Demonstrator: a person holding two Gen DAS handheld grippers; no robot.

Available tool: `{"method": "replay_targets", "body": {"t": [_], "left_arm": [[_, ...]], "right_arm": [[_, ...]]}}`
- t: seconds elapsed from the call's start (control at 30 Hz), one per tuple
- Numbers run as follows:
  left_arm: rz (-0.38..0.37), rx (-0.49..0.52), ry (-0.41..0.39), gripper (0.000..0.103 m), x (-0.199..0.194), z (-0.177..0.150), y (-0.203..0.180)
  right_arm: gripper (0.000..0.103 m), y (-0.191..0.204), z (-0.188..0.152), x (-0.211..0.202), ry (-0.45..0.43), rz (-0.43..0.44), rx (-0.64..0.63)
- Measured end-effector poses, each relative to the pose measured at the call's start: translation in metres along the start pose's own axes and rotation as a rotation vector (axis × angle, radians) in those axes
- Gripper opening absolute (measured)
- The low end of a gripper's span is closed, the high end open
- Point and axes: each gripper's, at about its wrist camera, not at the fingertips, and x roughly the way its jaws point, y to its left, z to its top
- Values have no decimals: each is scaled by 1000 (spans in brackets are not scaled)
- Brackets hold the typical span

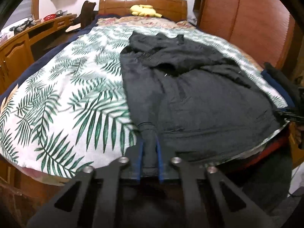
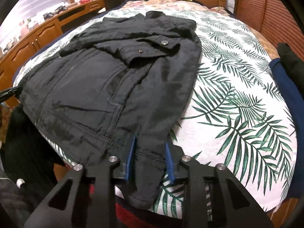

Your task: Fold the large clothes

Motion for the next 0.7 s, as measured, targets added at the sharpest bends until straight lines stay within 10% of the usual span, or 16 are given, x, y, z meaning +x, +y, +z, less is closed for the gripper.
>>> {"method": "replay_targets", "body": {"t": [0.43,0.7], "left_arm": [[13,108,-84,4,-25,32,-24],[-8,118,-115,4,-24,47,-30]], "right_arm": [[16,0,13,-18,-102,23,33],[41,-7,-1,7,0,21,64]]}}
